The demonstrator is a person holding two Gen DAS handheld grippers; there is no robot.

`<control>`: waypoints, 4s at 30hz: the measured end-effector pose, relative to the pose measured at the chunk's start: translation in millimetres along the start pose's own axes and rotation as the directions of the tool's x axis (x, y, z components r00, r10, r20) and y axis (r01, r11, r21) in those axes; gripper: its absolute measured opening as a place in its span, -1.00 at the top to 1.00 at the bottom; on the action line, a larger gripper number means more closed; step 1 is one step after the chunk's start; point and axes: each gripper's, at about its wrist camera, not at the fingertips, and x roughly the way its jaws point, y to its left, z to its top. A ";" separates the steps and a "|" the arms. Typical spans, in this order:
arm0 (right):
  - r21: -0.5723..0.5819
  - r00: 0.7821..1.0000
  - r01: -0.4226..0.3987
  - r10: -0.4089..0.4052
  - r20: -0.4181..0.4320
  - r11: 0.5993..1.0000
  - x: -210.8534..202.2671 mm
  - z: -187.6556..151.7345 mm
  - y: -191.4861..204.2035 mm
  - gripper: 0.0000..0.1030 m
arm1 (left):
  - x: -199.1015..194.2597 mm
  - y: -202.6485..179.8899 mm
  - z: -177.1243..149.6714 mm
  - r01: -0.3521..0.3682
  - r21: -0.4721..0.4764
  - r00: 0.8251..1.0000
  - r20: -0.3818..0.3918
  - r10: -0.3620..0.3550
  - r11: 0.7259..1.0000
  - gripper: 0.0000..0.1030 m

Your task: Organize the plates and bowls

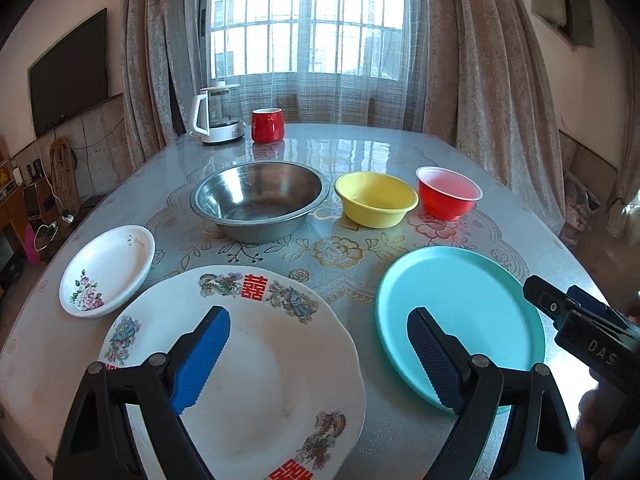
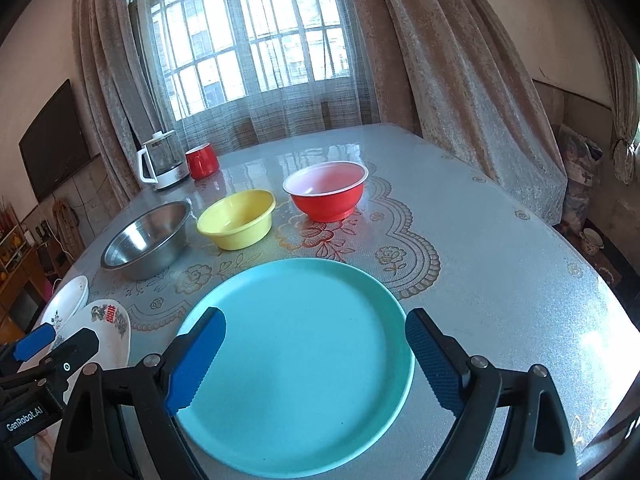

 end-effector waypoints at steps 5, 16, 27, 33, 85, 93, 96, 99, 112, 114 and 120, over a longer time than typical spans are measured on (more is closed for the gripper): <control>0.090 0.998 0.008 -0.003 -0.064 0.996 11.9 -0.9 -38.1 -0.70 | 17.5 -25.0 11.1 0.067 0.085 0.997 -0.049 -0.063 0.994 -0.29; 0.083 0.986 -0.009 0.023 -0.165 0.997 35.2 -8.2 -59.5 -0.33 | 66.6 -69.2 25.4 0.111 0.243 0.980 -0.190 -0.065 0.964 0.42; 0.022 0.980 -0.044 0.047 -0.194 0.999 47.3 -12.0 -52.2 0.12 | 106.2 -79.7 15.0 0.026 0.384 0.963 -0.258 0.080 0.923 0.67; -0.003 0.982 -0.020 0.019 -0.187 1.000 50.0 -11.8 -52.3 0.57 | 111.4 -77.1 18.4 -0.013 0.391 0.962 -0.245 0.118 0.920 0.77; -0.035 0.915 -0.322 0.302 -0.266 0.946 71.6 34.9 63.9 -0.03 | 16.8 151.0 16.0 -0.153 -0.268 0.988 -0.076 0.138 0.951 0.51; 0.064 0.710 -0.600 0.568 -0.415 0.797 87.9 26.5 176.0 -0.04 | 8.2 245.2 7.1 -0.254 -0.381 0.966 -0.061 0.250 0.889 0.19; 0.096 0.661 -0.634 0.603 -0.447 0.767 99.0 23.6 217.2 -0.04 | 9.2 272.7 4.4 -0.270 -0.413 0.961 -0.062 0.269 0.870 0.14; 0.080 0.647 -0.644 0.597 -0.474 0.761 113.1 22.9 254.2 -0.04 | 15.7 292.4 2.4 -0.271 -0.417 0.962 -0.077 0.263 0.867 0.14; 0.045 0.675 -0.525 0.447 -0.586 0.850 192.5 5.8 334.1 0.25 | 60.6 338.9 -5.6 -0.153 -0.476 0.982 -0.169 0.081 0.866 0.20; 0.017 0.682 -0.519 0.426 -0.594 0.855 195.3 3.8 339.3 0.33 | 67.0 338.5 -4.1 -0.138 -0.469 0.983 -0.176 0.061 0.873 0.30; -0.070 0.700 -0.532 0.391 -0.598 0.844 195.3 1.0 355.0 0.59 | 79.2 327.2 0.1 -0.094 -0.408 0.985 -0.170 0.025 0.908 0.55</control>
